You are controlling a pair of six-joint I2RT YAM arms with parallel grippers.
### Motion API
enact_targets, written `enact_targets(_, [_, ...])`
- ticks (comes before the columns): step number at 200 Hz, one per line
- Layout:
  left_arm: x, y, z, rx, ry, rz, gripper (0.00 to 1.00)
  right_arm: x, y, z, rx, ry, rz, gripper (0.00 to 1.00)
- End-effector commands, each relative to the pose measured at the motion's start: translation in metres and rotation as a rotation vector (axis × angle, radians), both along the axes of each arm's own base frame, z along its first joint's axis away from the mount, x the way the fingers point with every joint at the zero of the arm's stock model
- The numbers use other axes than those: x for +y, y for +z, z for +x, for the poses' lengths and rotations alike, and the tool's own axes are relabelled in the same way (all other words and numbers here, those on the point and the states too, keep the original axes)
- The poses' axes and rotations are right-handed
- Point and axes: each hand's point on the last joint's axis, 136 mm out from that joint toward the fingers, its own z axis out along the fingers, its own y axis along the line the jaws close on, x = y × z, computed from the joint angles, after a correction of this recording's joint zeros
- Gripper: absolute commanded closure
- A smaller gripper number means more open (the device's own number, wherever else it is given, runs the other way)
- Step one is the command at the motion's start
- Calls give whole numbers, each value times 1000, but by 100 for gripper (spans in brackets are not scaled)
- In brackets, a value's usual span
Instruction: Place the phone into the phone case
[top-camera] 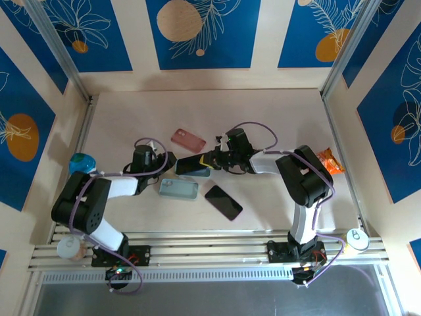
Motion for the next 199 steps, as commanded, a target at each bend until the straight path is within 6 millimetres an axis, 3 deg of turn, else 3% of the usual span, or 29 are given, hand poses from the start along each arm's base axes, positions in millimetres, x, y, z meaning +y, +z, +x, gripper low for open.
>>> enact_targets(1, [-7,6,8,-27,-22,-47,62,-2,0,8,24,-24,22,100])
enact_targets(70, [-13,-1,7,-16,-43,-48,61,-5,-17,5,91,-34,-9,100])
enact_targets(129, [-22,-22,7,11,-61,-30,59,-3,-27,5,104,-45,-38,100])
enact_targets(199, [-30,-22,7,12,-81,-49,59,4,-40,2,117,-44,-79,100])
